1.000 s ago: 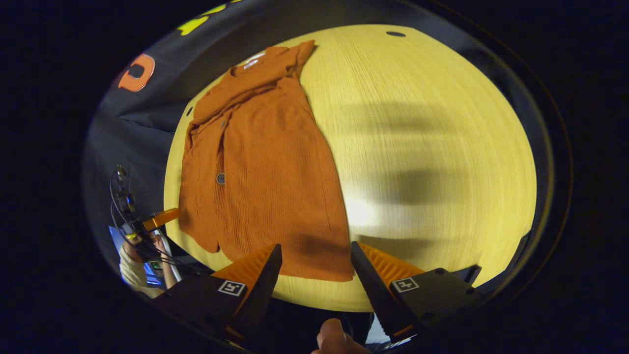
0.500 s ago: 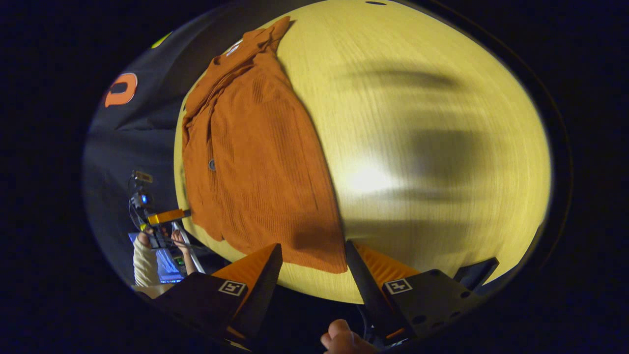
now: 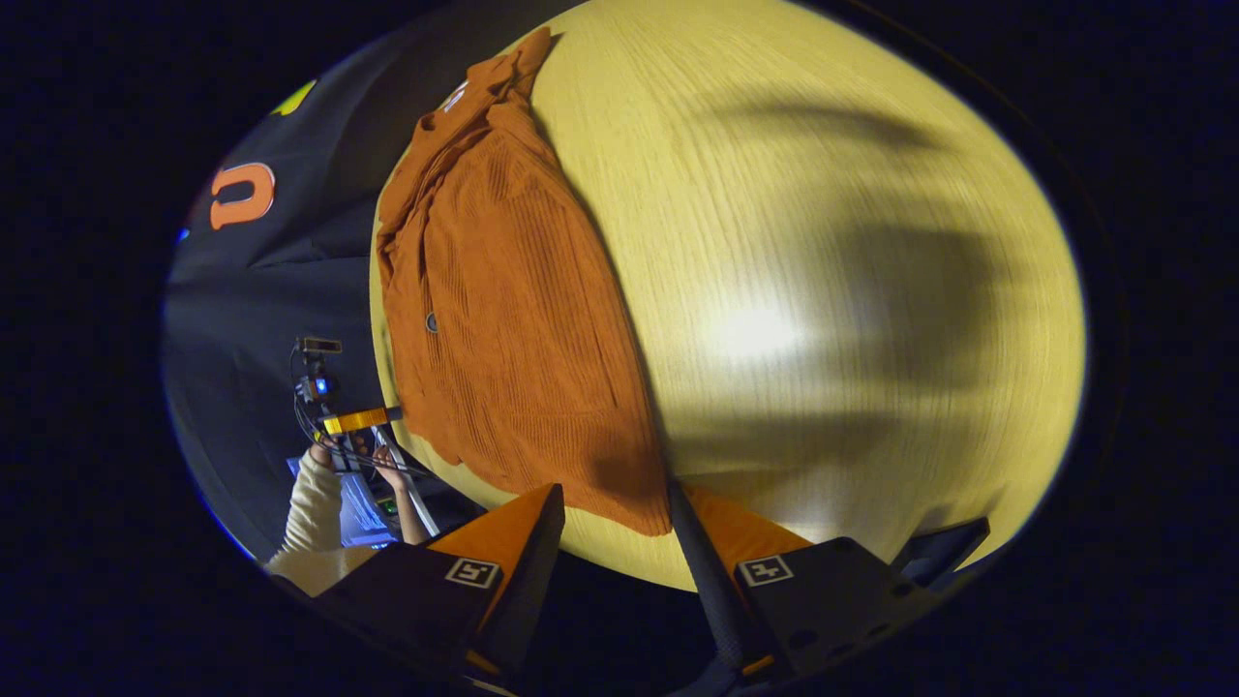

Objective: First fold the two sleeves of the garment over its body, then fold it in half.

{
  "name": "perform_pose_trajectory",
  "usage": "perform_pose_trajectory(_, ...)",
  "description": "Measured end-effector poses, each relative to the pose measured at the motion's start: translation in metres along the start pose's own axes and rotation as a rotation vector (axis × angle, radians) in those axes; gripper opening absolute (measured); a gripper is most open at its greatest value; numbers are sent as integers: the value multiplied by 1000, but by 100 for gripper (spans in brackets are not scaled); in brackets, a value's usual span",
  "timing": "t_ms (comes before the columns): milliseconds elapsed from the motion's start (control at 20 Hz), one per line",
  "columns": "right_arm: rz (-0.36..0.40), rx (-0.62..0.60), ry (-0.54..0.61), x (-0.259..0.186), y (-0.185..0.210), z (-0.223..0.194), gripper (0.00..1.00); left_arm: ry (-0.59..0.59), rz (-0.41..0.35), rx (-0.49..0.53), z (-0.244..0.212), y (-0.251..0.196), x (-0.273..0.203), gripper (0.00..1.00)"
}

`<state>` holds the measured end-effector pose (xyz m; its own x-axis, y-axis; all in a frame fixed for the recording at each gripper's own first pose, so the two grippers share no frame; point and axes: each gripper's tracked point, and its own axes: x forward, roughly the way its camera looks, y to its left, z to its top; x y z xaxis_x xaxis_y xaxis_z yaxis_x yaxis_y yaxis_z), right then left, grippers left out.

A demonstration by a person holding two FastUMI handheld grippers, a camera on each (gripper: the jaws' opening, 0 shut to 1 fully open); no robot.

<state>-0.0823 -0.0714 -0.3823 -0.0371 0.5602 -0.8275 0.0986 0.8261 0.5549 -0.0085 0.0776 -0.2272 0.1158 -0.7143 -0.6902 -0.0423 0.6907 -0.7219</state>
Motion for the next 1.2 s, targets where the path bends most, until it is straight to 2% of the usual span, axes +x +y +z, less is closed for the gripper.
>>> perform_pose_trajectory(150, 14, 11, 17, 8, 15, 4, 74, -26, -58, -74, 3, -2, 0, 92)
perform_pose_trajectory(250, 22, 7, 24, 15, 24, 4, 74, -39, -47, -78, 2, 1, 2, 88)
perform_pose_trajectory(350, 1, -18, 26, 20, 23, 5, 72, -35, 1, -49, -7, 11, 8, 83)
perform_pose_trajectory(400, -2, -20, 25, 21, 23, 6, 63, -16, 2, -53, -11, 11, 12, 69)
perform_pose_trajectory(450, 4, -12, 23, 21, 24, 8, 56, 6, -1, -66, -18, 11, 15, 70)
perform_pose_trajectory(500, 5, -3, 19, 22, 23, 9, 53, 42, 7, -77, -28, 13, 17, 44)
perform_pose_trajectory(550, -7, 0, 15, 24, 19, 10, 53, 73, 33, -80, -35, 16, 22, 50)
perform_pose_trajectory(600, -11, 10, 9, 25, 15, 9, 43, 88, 26, -101, -40, 14, 27, 30)
perform_pose_trajectory(650, 0, 32, 7, 23, 16, 10, 35, 100, 17, -119, -42, 11, 31, 14)
perform_pose_trajectory(700, 13, 56, 5, 23, 16, 10, 27, 109, 10, -141, -42, 8, 35, 13)
perform_pose_trajectory(850, 0, 83, -4, 24, 13, 10, 27, 92, 8, -158, -39, -3, 45, 11)
perform_pose_trajectory(900, -1, 72, -11, 25, 12, 9, 12, 86, 12, -142, -40, -5, 45, 10)
perform_pose_trajectory(1000, -4, 41, -24, 22, 13, 7, 13, 66, 34, -128, -38, -9, 50, 9)
perform_pose_trajectory(1050, -10, 38, -33, 24, 15, 8, 7, 66, 59, -127, -37, -11, 52, 9)
perform_pose_trajectory(1100, -16, 32, -36, 24, 15, 8, 9, 65, 101, -115, -37, -12, 54, 9)
perform_pose_trajectory(1200, -32, 3, -53, 27, 16, 9, 6, 83, 227, -25, -41, -10, 50, 6)
